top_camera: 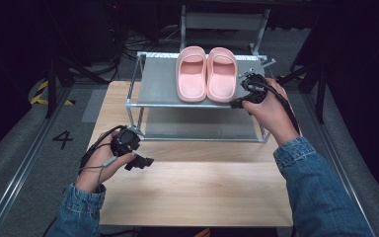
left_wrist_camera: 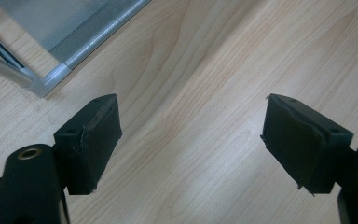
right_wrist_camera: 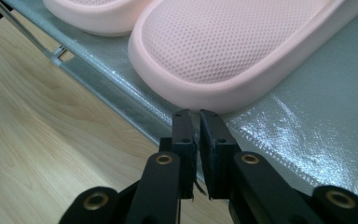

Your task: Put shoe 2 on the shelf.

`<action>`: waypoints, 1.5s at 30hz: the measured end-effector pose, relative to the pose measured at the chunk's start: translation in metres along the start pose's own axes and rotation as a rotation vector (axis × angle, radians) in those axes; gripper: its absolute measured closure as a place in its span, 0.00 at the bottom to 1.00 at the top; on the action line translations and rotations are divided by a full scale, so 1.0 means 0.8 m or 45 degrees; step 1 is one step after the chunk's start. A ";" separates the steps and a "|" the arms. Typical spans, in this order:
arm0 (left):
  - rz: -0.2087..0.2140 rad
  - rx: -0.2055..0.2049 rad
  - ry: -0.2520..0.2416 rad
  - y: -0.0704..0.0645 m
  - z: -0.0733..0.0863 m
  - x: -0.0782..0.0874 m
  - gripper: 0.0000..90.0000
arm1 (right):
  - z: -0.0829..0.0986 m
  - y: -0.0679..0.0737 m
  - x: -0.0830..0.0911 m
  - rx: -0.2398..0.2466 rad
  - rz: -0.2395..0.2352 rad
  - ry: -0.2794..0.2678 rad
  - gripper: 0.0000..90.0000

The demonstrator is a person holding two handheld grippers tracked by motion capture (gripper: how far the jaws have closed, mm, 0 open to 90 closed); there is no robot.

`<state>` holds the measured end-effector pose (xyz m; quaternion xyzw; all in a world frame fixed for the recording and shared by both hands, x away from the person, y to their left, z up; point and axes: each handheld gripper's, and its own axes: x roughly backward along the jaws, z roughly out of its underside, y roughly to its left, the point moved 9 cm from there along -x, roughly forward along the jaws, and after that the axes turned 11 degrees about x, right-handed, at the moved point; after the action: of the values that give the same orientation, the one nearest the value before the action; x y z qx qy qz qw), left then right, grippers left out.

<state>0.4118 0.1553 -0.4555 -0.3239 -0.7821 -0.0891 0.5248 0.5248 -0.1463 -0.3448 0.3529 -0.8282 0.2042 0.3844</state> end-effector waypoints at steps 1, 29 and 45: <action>-0.001 -0.004 -0.007 0.001 -0.001 0.000 0.22 | 0.000 0.001 0.000 -0.003 0.001 -0.001 0.91; -0.016 0.022 -0.010 0.005 0.009 0.007 0.22 | 0.032 0.018 0.068 0.038 0.021 -0.102 0.68; -0.029 0.043 -0.008 0.011 0.021 0.011 0.22 | 0.086 0.007 0.099 -0.023 0.044 -0.065 0.61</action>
<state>0.4020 0.1736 -0.4572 -0.3065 -0.7888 -0.0808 0.5266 0.4511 -0.2185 -0.3263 0.3403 -0.8454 0.1944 0.3629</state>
